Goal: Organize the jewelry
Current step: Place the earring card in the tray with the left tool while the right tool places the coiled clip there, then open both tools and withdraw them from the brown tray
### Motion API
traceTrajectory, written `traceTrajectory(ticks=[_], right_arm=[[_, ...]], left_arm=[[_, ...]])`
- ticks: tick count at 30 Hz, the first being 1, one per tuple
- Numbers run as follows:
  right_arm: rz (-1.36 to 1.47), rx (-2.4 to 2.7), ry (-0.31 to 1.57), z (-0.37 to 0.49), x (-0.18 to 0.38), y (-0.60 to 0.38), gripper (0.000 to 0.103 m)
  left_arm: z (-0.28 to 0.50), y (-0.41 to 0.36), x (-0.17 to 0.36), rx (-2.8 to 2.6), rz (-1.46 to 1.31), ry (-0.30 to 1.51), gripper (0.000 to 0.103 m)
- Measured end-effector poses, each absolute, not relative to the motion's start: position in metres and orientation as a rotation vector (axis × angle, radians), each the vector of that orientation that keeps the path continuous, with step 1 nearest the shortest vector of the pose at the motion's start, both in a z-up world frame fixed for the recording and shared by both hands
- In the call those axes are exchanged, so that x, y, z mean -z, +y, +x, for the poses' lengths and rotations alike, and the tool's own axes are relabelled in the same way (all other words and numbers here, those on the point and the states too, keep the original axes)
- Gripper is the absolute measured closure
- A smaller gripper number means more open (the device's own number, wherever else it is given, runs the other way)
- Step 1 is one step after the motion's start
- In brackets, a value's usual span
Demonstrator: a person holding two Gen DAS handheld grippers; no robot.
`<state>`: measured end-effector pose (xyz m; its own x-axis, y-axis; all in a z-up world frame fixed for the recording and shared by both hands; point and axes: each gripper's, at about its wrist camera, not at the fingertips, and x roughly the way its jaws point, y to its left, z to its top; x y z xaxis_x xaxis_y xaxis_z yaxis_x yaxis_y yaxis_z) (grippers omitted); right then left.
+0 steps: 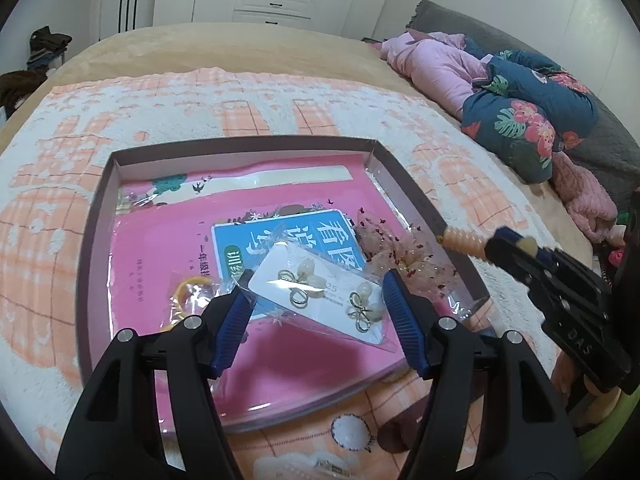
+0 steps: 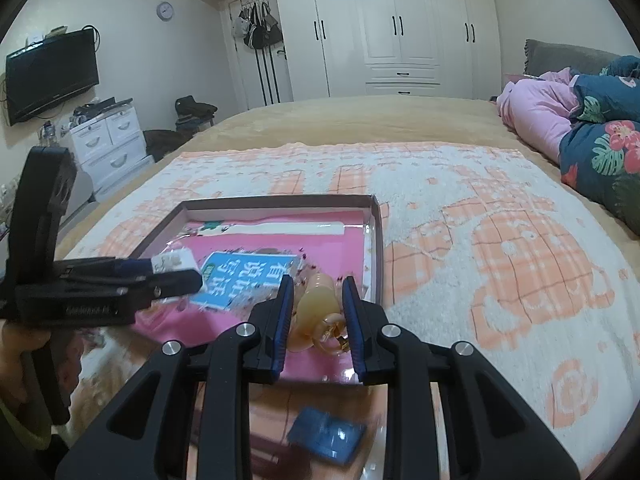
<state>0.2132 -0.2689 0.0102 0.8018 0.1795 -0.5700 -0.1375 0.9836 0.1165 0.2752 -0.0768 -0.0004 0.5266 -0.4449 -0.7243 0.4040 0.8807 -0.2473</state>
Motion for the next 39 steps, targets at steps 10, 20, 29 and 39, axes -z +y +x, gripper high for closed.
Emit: traceTrajectory(ticks=[10,20,29,39], right_arm=[[0.055,-0.104,0.667,0.251,0.009,-0.267,0.079],[0.079,-0.057,0.733,0.26,0.027,-0.27,0.078],[0.09,-0.07,0.713,0.243,0.024,-0.27,0.063],[0.075,-0.092,0.639,0.2,0.004,-0.271,0.048]], left_arm=[[0.283,-0.079,0.008,0.509,-0.058,0.886,0.041],[0.27,-0.065,-0.001,0.492,-0.078,0.841,0.035],[0.248,-0.046,-0.01,0.448,-0.107,0.789,0.026],[0.217,-0.024,-0.021,0.388,-0.133,0.728,0.013]])
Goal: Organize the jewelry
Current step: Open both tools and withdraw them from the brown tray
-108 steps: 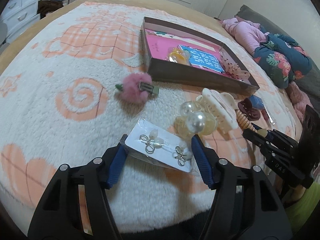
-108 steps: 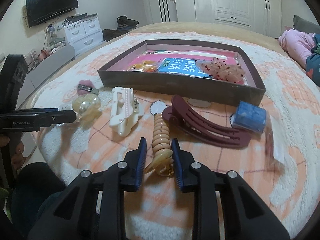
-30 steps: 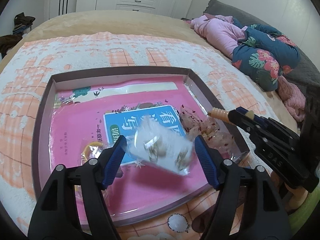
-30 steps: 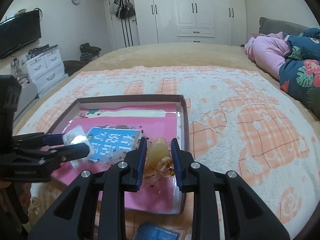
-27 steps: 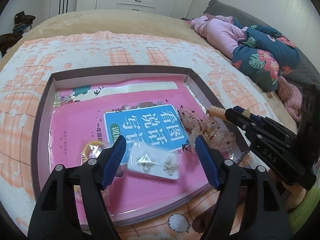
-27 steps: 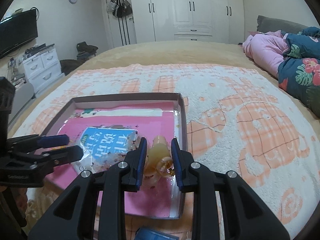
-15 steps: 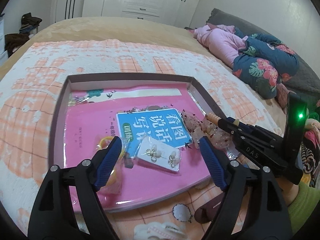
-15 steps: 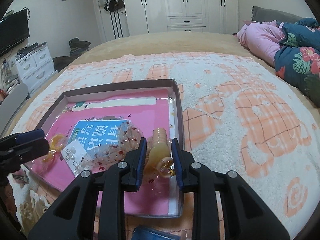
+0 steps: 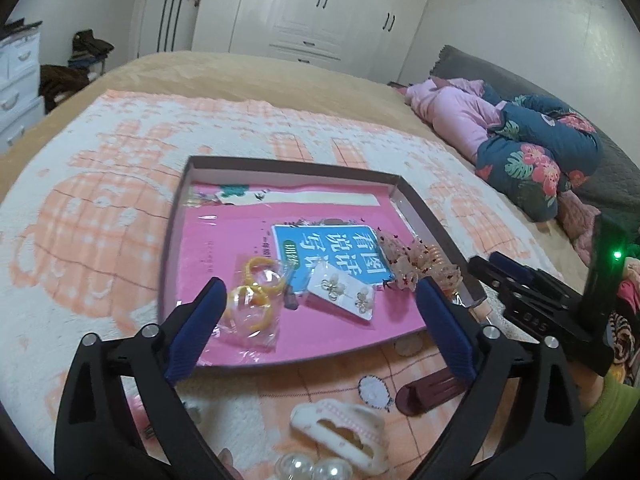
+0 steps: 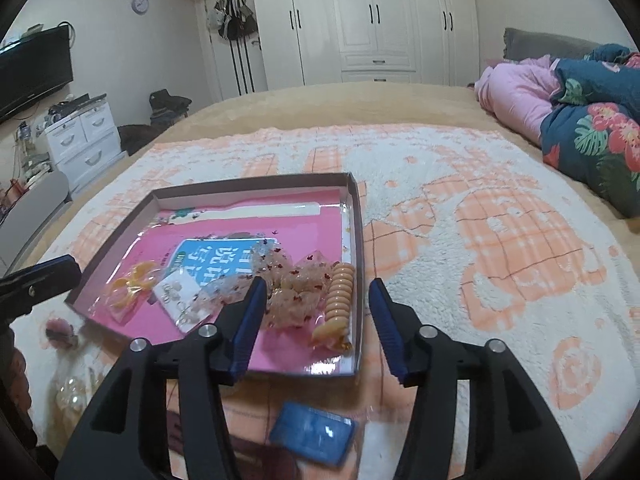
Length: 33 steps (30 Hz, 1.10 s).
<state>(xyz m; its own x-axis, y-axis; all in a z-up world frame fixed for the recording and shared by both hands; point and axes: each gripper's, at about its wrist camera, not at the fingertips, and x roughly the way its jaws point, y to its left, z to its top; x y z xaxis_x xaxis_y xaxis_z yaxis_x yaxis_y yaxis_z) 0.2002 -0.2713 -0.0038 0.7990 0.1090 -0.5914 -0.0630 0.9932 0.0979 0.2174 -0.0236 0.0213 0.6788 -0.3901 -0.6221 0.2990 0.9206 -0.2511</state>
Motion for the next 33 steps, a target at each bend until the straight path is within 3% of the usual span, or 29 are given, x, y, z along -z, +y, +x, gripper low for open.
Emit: traceTrajectory(ticks=[11,33], right_arm=[[0.088,-0.109,0.571,0.152,-0.025,-0.277,0.03],[0.05,-0.11,0.527,0.071,-0.032,-0.278,0.025]], left_arm=[[0.18,-0.007,-0.041,0.36,-0.16,0.666,0.011],[0.115,0.011,-0.047,0.355,-0.153,0.621,0.011]])
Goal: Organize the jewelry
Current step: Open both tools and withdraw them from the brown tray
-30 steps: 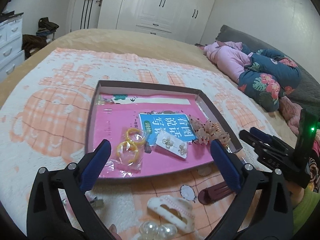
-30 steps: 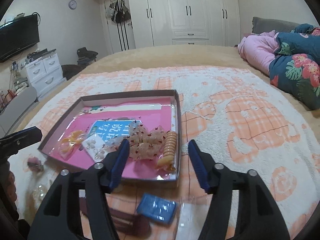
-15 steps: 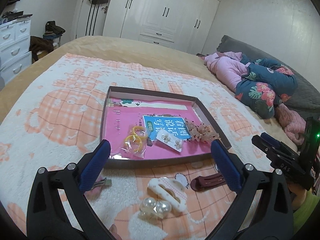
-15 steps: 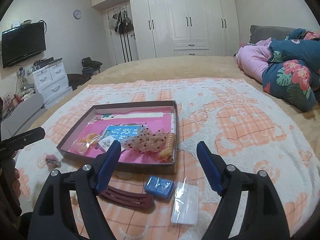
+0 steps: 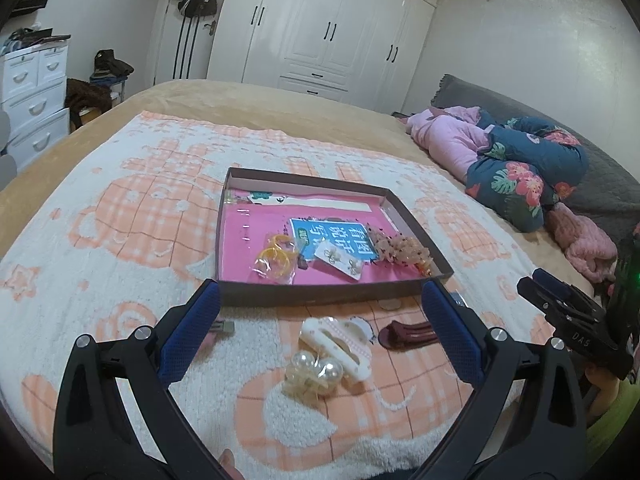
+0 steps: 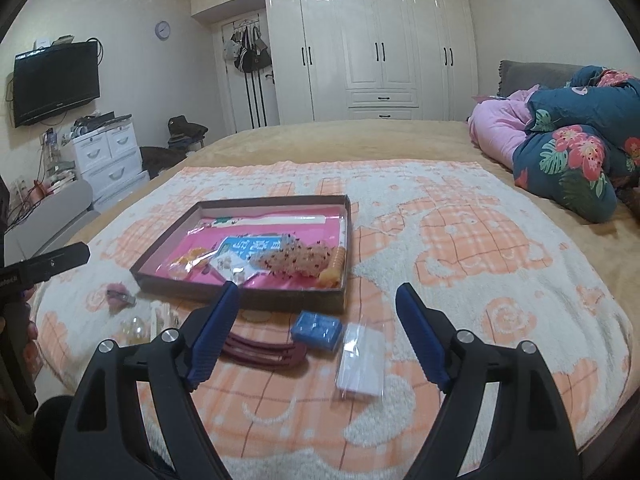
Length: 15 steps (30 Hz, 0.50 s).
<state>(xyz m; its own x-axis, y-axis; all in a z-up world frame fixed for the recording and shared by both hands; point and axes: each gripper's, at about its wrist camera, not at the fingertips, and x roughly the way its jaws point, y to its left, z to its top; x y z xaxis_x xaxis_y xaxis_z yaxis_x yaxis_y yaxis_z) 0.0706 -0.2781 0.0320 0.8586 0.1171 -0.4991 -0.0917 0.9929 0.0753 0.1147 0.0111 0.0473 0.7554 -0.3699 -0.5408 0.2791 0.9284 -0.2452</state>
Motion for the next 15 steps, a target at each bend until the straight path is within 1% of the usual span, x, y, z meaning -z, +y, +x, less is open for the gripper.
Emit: traceTrajectory(ticks=[6,15], right_arm=[[0.035,-0.117,0.539,0.056,-0.024,-0.276,0.025],[0.035,-0.125,0.56,0.043,-0.013,-0.273,0.025]], left_arm=[[0.097,0.011,-0.041,0.373,-0.138,0.614,0.011],[0.082,0.009,-0.026,0.379,-0.108,0.651,0.011]])
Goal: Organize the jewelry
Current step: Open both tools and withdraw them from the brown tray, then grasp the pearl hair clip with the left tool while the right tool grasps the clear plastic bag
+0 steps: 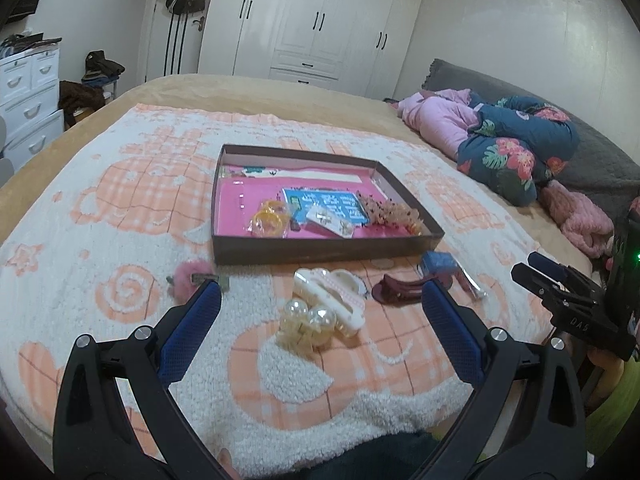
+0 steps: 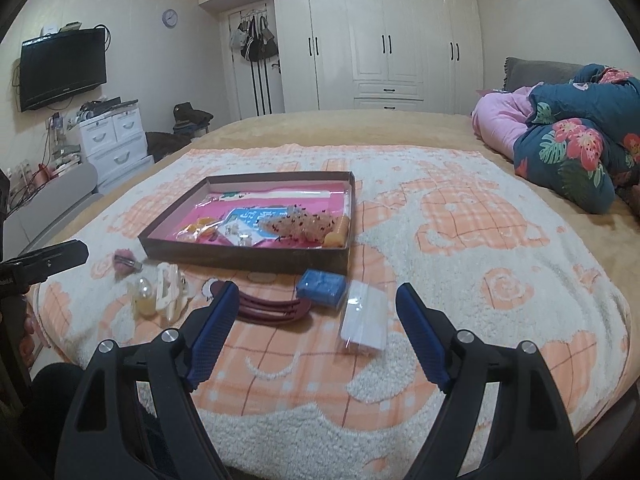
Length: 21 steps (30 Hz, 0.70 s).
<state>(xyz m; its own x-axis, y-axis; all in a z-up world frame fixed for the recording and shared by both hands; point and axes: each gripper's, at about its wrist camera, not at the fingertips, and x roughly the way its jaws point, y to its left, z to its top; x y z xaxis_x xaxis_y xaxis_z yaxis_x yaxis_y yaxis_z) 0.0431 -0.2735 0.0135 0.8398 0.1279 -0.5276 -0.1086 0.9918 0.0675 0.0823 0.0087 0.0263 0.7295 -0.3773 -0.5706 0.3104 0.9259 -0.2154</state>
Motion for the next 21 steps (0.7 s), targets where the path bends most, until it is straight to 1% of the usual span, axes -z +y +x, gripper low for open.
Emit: traceTrajectory(ticks=[10,21], right_arm=[[0.03,-0.138,0.582,0.031,-0.005,-0.277,0.025],[0.046,-0.142,0.623,0.028,0.013,-0.279,0.025]], left_arm=[[0.073,-0.003,-0.011,0.409,-0.072,0.687,0.011],[0.089,-0.022,0.018,0.33,-0.015,0.757,0.011]])
